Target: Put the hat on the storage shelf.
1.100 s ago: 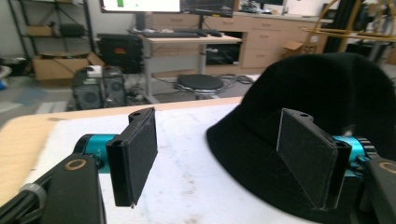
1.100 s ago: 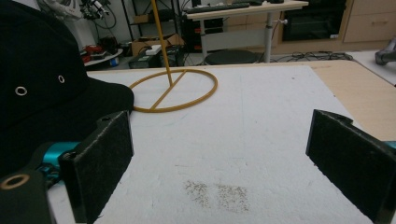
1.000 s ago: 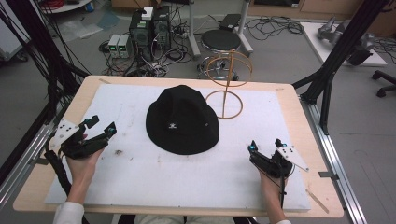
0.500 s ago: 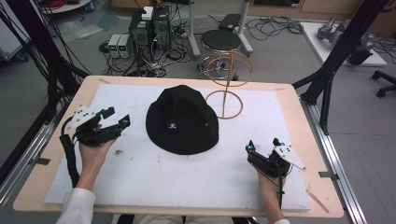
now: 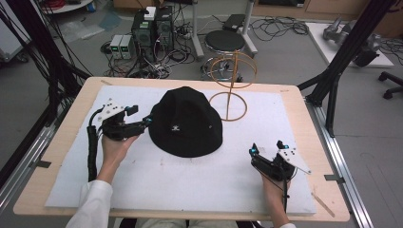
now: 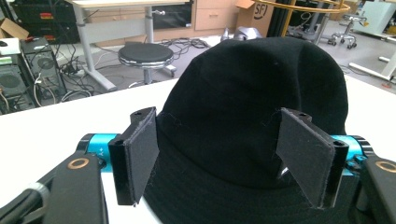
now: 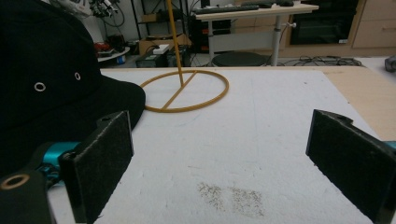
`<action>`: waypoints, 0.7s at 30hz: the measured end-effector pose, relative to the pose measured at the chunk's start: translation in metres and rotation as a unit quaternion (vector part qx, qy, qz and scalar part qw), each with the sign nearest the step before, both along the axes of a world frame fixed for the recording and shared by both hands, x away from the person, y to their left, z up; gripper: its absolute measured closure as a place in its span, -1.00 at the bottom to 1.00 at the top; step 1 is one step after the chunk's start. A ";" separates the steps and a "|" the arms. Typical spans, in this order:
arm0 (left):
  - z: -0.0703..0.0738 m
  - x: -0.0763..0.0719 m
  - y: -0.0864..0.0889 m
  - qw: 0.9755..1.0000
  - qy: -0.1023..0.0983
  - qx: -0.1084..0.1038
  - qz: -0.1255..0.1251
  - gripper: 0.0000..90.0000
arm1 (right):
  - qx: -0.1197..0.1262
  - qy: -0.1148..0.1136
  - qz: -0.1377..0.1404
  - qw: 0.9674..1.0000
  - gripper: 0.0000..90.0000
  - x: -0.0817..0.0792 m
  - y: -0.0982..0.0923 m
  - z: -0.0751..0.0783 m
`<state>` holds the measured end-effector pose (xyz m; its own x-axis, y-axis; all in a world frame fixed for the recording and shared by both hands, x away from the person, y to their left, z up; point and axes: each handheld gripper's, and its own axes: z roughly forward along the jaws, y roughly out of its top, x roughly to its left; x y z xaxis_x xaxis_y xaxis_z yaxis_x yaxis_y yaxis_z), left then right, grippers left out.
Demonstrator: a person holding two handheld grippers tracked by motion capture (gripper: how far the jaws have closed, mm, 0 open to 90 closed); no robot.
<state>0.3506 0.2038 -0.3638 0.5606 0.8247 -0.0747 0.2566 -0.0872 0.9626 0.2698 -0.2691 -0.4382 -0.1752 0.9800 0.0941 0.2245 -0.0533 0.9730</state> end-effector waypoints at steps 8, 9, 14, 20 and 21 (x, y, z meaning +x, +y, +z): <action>0.004 0.005 -0.015 1.000 0.003 0.010 -0.004 -0.33 | -0.001 -0.003 0.000 1.000 -0.85 0.000 0.001 0.001; 0.003 0.006 -0.017 1.000 0.003 0.011 -0.005 -0.33 | 0.000 -0.002 0.002 1.000 -0.85 0.000 0.002 0.001; -0.001 0.014 -0.032 0.999 0.013 0.027 -0.012 -0.33 | -0.002 0.001 0.004 1.000 -0.85 0.000 0.002 0.000; -0.004 0.021 -0.053 0.999 0.021 0.038 -0.030 -0.33 | 0.003 0.003 0.004 1.000 -0.85 0.000 0.002 0.000; -0.005 0.022 -0.057 0.998 0.021 0.040 -0.031 -0.33 | 0.004 0.002 0.004 1.000 -0.85 0.000 0.002 0.001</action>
